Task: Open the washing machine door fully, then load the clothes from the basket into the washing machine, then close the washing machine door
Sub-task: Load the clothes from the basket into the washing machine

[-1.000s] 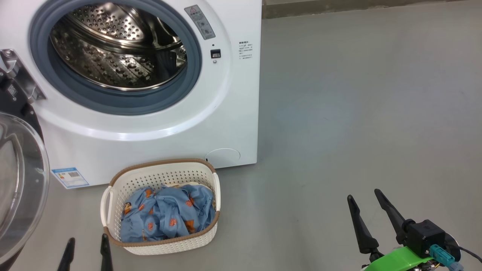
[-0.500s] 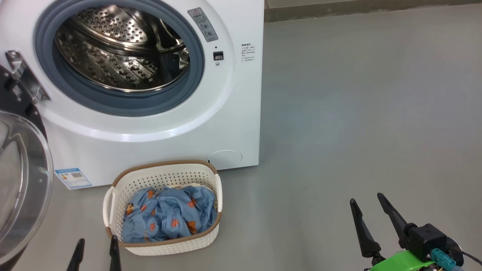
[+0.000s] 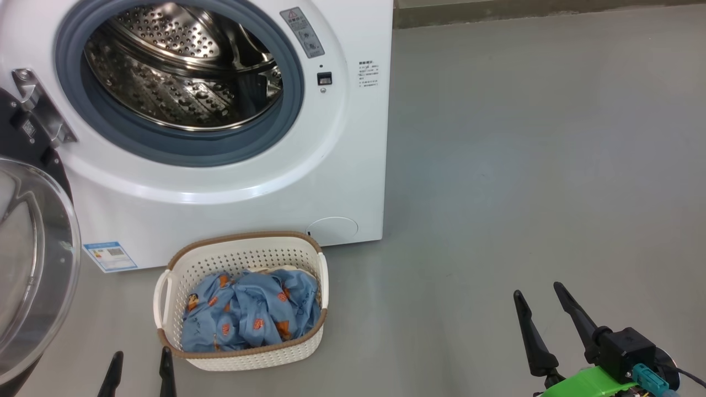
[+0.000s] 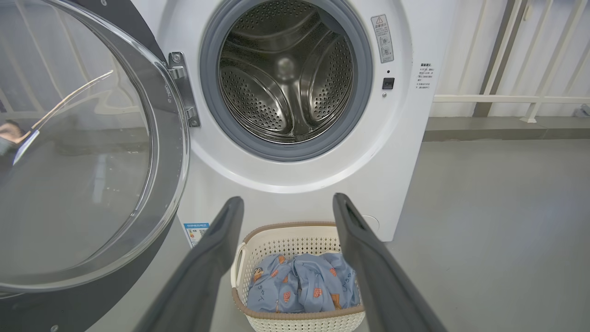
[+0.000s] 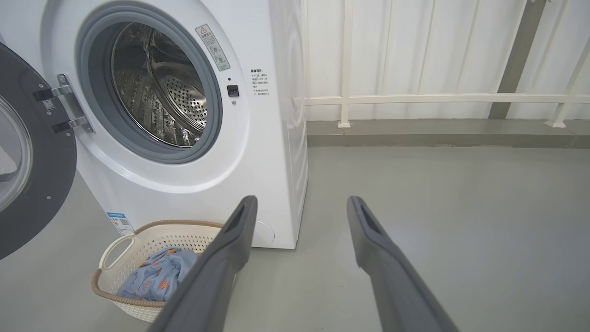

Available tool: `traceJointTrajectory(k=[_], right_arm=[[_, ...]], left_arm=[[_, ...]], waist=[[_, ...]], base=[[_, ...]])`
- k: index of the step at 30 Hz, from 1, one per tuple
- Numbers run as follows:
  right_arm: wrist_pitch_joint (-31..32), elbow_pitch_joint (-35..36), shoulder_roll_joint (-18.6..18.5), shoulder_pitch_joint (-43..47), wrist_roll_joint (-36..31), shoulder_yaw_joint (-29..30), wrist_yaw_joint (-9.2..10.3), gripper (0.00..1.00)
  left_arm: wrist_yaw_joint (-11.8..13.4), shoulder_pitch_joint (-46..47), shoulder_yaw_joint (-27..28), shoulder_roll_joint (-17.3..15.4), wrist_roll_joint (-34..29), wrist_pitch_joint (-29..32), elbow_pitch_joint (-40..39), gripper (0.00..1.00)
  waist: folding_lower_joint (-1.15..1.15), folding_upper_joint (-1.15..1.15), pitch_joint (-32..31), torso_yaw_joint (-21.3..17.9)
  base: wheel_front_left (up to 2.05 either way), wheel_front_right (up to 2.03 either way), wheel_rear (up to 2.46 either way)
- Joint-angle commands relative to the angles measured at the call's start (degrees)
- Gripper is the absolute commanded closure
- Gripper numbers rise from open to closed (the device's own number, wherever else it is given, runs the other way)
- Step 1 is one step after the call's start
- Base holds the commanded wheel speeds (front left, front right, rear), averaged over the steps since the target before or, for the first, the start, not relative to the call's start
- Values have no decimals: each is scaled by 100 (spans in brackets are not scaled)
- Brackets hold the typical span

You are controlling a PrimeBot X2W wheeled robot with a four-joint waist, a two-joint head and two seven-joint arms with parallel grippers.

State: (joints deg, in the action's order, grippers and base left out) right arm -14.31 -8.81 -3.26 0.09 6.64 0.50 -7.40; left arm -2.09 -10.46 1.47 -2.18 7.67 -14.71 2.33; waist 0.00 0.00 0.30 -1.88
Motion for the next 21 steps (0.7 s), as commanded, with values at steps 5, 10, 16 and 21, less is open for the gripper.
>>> traceJointTrajectory(k=[5,10,16,21], right_arm=[[-69,153,2,-67,-34,-131,-9,0],[-69,143,3,-84,-7,-151,-9,0],[-69,137,-8,-104,17,-139,-9,0],[-69,135,-6,-113,32,-123,-9,0]], left_arm=[[29,156,204,-70,5,-29,-74,0],[19,189,221,-70,24,-29,-45,0],[37,279,270,-70,42,-29,-59,0],[59,310,280,-70,30,-29,-77,0]], waist=[[0,0,21,22],[0,0,61,28],[0,0,122,31],[0,0,153,31]], base=[[83,-83,0],[142,-142,0],[202,-202,0],[173,-173,0]])
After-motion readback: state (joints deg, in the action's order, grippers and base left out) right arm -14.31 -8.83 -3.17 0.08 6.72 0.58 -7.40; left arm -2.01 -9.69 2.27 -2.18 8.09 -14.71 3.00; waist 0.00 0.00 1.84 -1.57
